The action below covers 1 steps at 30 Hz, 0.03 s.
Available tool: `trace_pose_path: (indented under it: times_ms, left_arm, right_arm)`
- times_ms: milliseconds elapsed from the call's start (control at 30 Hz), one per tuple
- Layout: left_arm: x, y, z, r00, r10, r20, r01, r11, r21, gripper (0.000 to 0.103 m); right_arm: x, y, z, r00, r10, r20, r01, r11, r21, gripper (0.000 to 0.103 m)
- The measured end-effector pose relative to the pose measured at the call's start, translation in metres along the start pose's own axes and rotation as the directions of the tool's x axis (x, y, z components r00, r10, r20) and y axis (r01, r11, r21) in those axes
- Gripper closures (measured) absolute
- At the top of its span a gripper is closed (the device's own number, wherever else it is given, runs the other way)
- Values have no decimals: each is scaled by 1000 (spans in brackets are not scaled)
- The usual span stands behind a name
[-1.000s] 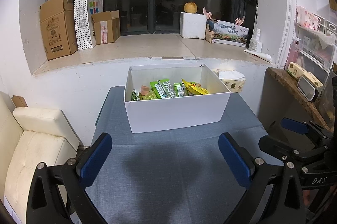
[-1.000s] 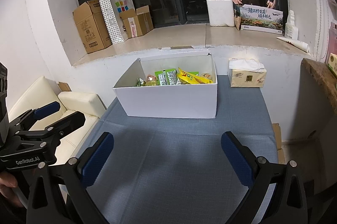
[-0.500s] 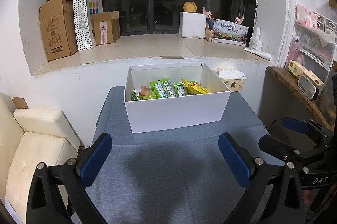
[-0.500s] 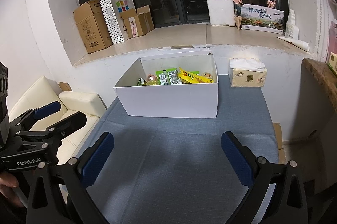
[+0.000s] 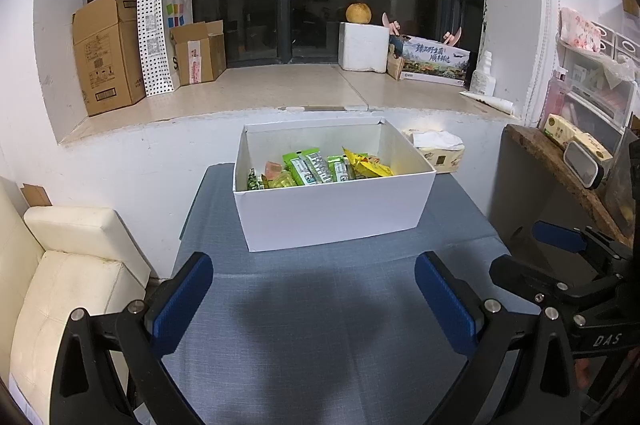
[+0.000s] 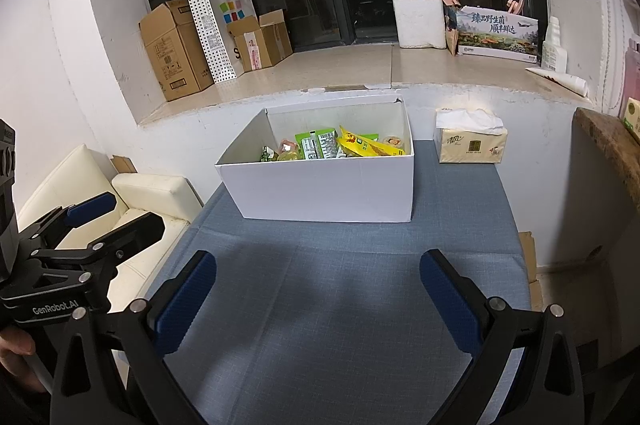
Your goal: Organize snacks
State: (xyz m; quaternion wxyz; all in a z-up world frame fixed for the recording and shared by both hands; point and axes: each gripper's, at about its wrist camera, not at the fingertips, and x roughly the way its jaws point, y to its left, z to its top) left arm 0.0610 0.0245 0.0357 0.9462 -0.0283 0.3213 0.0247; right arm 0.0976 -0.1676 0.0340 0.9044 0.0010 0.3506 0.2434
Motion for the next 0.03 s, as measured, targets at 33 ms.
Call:
trace_pose_path:
  times_ms: [33]
  left_arm:
    - [0, 0, 0, 1000, 0, -1, 0, 1000, 1, 0]
  right_arm:
    - [0, 0, 0, 1000, 1, 0, -1, 1000, 1, 0]
